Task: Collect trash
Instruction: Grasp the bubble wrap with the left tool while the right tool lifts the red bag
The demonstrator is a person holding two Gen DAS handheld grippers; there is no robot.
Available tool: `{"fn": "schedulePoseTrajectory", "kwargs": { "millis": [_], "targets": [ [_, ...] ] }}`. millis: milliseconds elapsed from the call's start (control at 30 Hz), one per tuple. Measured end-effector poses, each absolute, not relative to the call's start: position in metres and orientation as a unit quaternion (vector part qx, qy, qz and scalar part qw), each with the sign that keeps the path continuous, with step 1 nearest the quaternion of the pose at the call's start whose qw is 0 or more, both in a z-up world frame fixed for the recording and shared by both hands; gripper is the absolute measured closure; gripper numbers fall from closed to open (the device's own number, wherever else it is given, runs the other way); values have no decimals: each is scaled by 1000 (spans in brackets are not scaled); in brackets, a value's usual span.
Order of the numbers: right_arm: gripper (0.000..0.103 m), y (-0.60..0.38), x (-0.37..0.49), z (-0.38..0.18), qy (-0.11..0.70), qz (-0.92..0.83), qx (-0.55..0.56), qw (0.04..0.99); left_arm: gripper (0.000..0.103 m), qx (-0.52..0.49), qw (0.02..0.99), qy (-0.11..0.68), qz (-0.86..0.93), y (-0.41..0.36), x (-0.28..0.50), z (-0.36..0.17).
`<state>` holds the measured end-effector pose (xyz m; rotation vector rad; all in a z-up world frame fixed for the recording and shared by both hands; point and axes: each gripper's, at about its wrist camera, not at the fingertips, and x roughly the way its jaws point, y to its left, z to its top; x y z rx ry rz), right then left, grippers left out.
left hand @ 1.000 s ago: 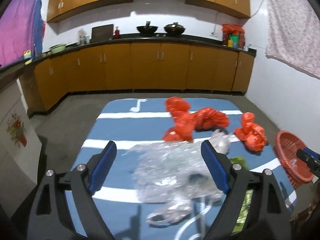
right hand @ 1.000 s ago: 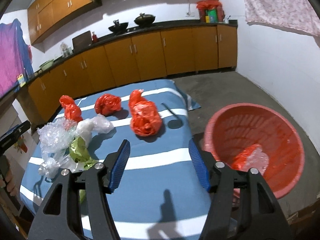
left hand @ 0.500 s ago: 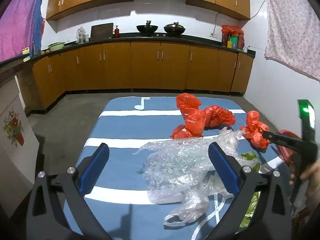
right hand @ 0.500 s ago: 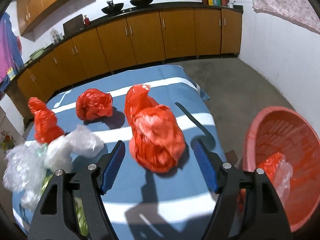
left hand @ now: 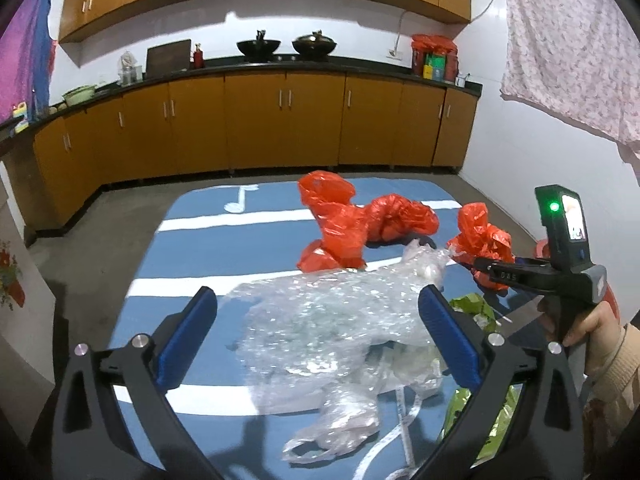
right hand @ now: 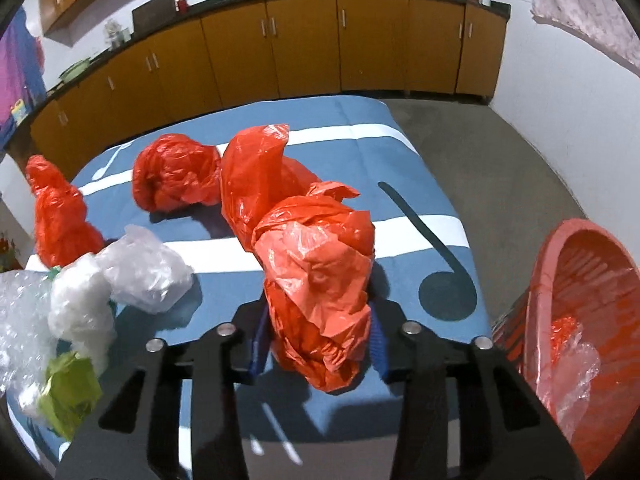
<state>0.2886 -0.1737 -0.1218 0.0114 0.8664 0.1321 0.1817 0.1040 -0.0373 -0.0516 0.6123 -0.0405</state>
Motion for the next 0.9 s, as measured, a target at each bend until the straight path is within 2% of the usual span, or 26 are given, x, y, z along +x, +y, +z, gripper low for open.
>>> {"fn": "schedulePoseTrajectory", "kwargs": {
  "millis": [333,433,500,533,633,700,800,900],
  "targets": [
    [65,-183,266,-109,413,73,25,908,4,-47,946,319,-21,106,206,-40],
    [65,-183,261,-103,410,77,27,908,9,-42,937,346,-27,105,221,-53],
    [65,-183,257,-99,407,81,26,910,24,-39,929,366,-36,104,226,-63],
    [65,-183,255,-97,405,82,26,910,27,-39,926,372,-41,103,226,-67],
    [65,-185,250,-93,402,83,27,912,46,-33,923,380,-46,98,227,-76],
    [65,-184,249,-91,400,85,28,912,68,-31,922,382,-49,96,227,-79],
    [65,-183,245,-88,396,90,28,914,83,-30,925,377,-47,98,225,-78],
    [65,-183,239,-83,391,96,31,915,87,-36,928,367,-50,104,218,-71]
  ]
}}
